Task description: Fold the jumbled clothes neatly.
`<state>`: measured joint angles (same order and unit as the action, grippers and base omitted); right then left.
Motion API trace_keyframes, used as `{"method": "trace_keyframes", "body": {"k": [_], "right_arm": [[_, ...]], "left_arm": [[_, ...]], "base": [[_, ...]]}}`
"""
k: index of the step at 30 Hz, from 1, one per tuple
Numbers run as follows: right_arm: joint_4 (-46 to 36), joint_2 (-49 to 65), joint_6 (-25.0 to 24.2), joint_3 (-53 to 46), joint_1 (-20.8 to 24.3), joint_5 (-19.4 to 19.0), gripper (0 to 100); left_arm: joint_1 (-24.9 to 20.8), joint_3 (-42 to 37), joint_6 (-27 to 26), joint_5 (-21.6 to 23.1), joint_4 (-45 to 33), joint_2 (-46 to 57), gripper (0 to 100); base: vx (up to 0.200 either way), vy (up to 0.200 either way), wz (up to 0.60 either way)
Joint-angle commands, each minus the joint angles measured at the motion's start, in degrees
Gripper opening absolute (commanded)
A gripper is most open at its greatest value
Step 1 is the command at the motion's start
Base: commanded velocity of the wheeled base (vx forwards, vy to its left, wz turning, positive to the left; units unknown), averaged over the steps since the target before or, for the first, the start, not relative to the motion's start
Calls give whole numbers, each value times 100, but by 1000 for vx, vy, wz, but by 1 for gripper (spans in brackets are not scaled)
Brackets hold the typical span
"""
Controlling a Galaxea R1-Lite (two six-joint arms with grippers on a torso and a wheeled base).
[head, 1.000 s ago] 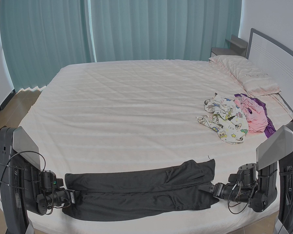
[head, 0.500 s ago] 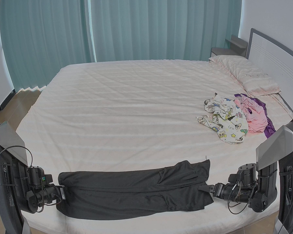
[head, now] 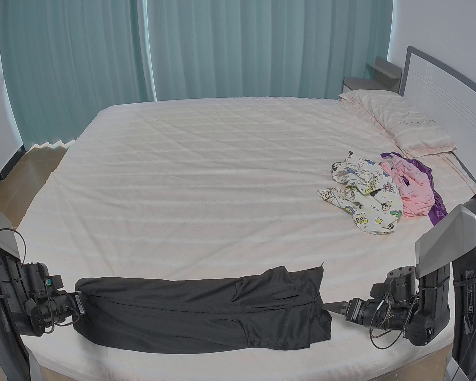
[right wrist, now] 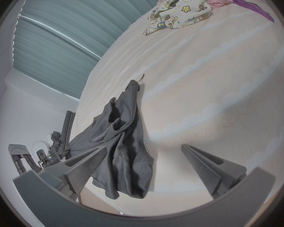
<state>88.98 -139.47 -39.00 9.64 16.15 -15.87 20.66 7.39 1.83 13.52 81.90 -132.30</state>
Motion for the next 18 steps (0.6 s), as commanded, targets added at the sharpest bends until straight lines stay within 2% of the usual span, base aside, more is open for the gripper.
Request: {"method": "trace_keyframes", "body": {"k": [1, 4, 6, 11, 15, 18], "right_arm": [[67, -36, 50, -6, 11, -4, 100], [67, -36, 77, -6, 11, -4, 100], [67, -36, 77, -6, 11, -4, 100], [67, -36, 77, 3, 11, -4, 100], [67, -36, 77, 3, 11, -4, 100], [67, -45, 85, 3, 11, -4, 100]], "left_arm": [[790, 834, 2, 450, -1677, 1286, 0], [1107, 1441, 2, 793, -3241, 2007, 0], [1274, 1880, -7, 845, -4059, 2332, 0], [1317, 2074, 2, 845, -4656, 2622, 0], [887, 1933, 28, 775, -5210, 3053, 0], [403, 1924, 63, 555, -5861, 3439, 0]], "base": [[0, 0, 0], [0, 0, 0], [0, 0, 0], [0, 0, 0], [0, 0, 0], [0, 0, 0]]}}
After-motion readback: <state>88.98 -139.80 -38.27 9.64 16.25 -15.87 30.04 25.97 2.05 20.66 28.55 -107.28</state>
